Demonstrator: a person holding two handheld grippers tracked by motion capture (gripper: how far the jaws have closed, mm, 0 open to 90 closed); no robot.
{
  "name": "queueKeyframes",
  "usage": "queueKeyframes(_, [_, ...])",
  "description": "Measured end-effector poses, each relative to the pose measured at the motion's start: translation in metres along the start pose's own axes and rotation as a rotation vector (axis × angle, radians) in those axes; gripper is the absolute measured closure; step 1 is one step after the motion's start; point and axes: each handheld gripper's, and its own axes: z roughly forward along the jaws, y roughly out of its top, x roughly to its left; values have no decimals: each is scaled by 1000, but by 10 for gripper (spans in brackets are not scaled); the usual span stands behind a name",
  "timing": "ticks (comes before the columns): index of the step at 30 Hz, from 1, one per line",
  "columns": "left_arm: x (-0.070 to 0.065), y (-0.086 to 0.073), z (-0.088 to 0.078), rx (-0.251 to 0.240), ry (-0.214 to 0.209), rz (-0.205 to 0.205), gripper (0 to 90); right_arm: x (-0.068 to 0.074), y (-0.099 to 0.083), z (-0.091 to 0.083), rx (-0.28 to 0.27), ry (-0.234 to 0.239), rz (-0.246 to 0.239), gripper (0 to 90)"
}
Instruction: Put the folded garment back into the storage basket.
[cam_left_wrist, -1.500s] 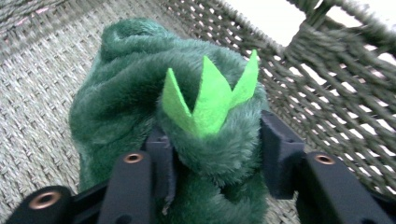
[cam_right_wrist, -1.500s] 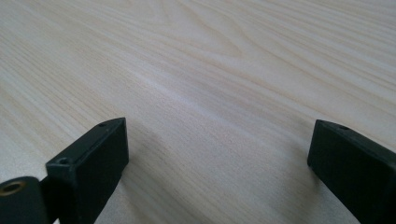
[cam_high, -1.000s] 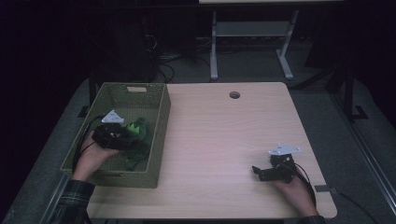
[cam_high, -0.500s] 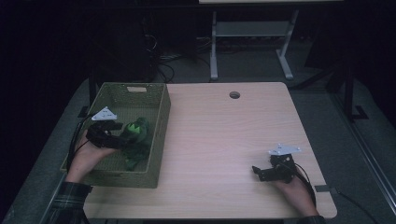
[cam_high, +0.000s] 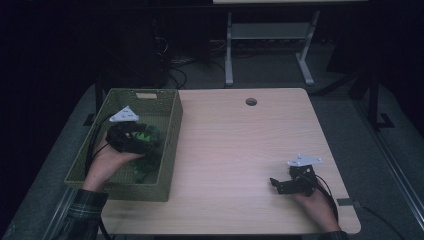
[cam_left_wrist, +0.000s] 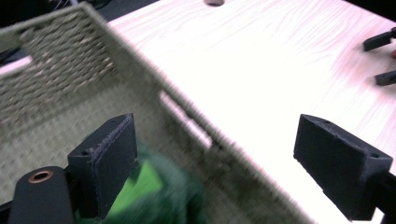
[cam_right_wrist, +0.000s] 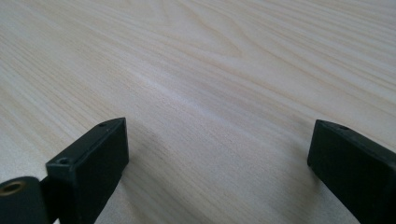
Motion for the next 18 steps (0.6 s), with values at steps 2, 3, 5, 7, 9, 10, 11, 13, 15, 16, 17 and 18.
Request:
queueKeyframes(2, [-9,7,4,-5,-14,11,127,0,0,0,0,0,0,49])
queueKeyframes(3, [-12,9,6,-11,-21,14,126,0,0,0,0,0,0,49])
queueKeyframes(5, [-20,15,11,-12,-37,28,127,0,0,0,0,0,0,49])
queueKeyframes(7, [-27,20,17,-16,-56,41,126,0,0,0,-1,0,0,49])
queueKeyframes(9, [-35,25,24,-20,-75,52,127,0,0,0,0,0,-1,49])
queueKeyframes(10, [-38,27,27,-20,-81,54,127,0,0,0,-1,0,-1,49])
queueKeyframes(11, [-42,29,31,-18,-89,58,127,0,0,0,0,0,0,49])
queueKeyframes(13, [-49,32,36,-18,-103,65,127,0,0,0,-1,0,0,49])
queueKeyframes(15, [-58,34,42,-23,-116,69,127,0,0,0,-1,0,0,49])
queueKeyframes(16, [-62,36,45,-23,-123,79,127,0,0,0,-1,0,-1,49])
queueKeyframes(17, [-68,37,49,-27,-131,78,127,0,0,0,-1,0,0,49])
queueKeyframes(18, [-71,37,51,-23,-138,84,127,0,0,0,-1,0,0,49])
